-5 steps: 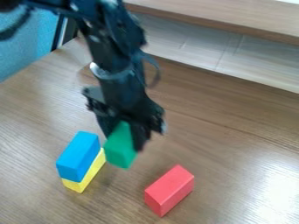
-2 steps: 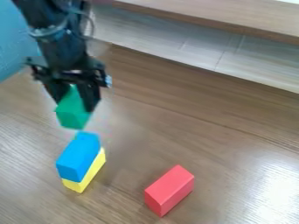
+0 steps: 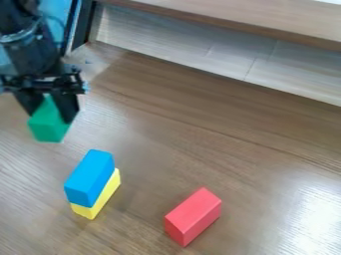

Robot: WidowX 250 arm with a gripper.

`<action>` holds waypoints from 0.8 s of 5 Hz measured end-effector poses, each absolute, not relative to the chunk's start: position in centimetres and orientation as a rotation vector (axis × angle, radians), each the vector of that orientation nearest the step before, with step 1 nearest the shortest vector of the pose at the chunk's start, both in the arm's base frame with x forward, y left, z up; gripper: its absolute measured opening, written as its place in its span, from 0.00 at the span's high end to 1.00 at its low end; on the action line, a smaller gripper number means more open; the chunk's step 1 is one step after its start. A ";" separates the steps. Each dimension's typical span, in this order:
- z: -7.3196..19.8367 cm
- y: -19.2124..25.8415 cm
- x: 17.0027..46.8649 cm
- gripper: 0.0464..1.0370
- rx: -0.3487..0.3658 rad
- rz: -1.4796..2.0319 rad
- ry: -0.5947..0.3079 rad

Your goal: Move the green block on top of the red one and put it to the left side of the table

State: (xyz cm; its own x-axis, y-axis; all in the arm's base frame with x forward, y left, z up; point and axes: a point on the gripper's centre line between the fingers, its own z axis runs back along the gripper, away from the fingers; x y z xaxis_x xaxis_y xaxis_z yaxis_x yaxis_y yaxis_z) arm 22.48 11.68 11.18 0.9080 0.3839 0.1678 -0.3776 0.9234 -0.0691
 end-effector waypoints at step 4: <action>3.5 15.9 22.9 0.46 -0.005 0.389 -0.117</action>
State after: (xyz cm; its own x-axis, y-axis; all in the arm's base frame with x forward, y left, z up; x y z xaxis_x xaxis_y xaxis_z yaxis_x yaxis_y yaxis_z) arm 22.85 15.89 3.49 0.9185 0.3791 0.1125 -0.3785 0.9252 -0.0271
